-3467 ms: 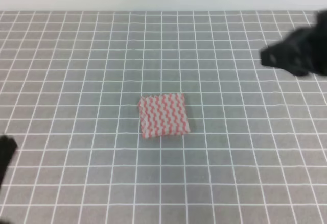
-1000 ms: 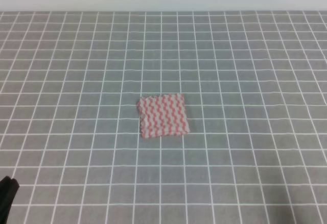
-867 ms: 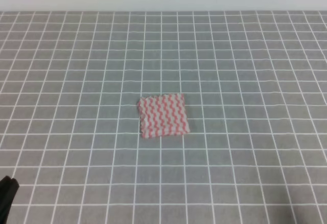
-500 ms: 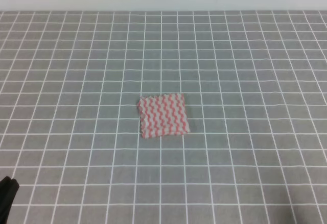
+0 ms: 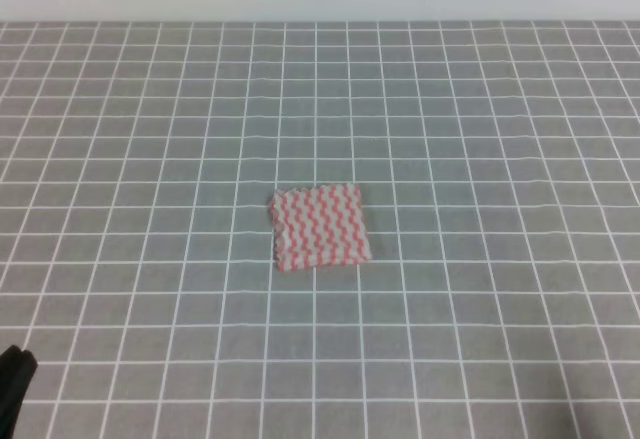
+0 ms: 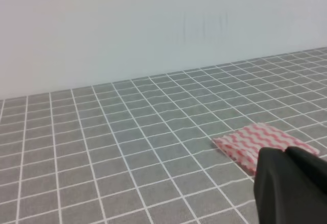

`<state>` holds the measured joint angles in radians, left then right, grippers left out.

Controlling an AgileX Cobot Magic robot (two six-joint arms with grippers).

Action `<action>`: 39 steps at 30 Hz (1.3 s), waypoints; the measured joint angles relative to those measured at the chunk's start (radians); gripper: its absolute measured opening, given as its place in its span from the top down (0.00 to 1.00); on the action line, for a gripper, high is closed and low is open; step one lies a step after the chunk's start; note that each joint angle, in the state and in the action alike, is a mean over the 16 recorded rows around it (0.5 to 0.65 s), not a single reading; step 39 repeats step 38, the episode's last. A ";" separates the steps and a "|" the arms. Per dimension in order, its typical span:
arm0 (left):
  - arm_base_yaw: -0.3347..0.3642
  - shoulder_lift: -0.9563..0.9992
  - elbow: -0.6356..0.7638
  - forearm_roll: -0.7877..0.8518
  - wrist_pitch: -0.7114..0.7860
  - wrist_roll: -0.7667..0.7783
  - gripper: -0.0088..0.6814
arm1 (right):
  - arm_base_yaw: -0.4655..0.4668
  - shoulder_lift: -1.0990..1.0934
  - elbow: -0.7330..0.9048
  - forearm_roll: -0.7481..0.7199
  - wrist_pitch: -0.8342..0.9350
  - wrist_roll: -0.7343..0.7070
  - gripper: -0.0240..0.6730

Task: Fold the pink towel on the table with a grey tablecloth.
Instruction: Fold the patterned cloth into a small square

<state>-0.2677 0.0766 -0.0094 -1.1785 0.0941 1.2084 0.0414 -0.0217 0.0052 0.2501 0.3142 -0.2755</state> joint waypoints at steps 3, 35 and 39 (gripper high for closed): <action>0.000 0.000 0.006 0.022 -0.012 -0.007 0.99 | 0.000 0.001 0.000 0.001 0.000 0.000 0.99; 0.122 -0.109 0.030 0.850 0.118 -0.871 0.99 | 0.000 0.004 0.002 0.007 -0.004 0.000 0.99; 0.122 -0.109 0.029 0.861 0.148 -0.871 0.99 | -0.001 0.005 0.000 0.008 -0.004 0.000 0.99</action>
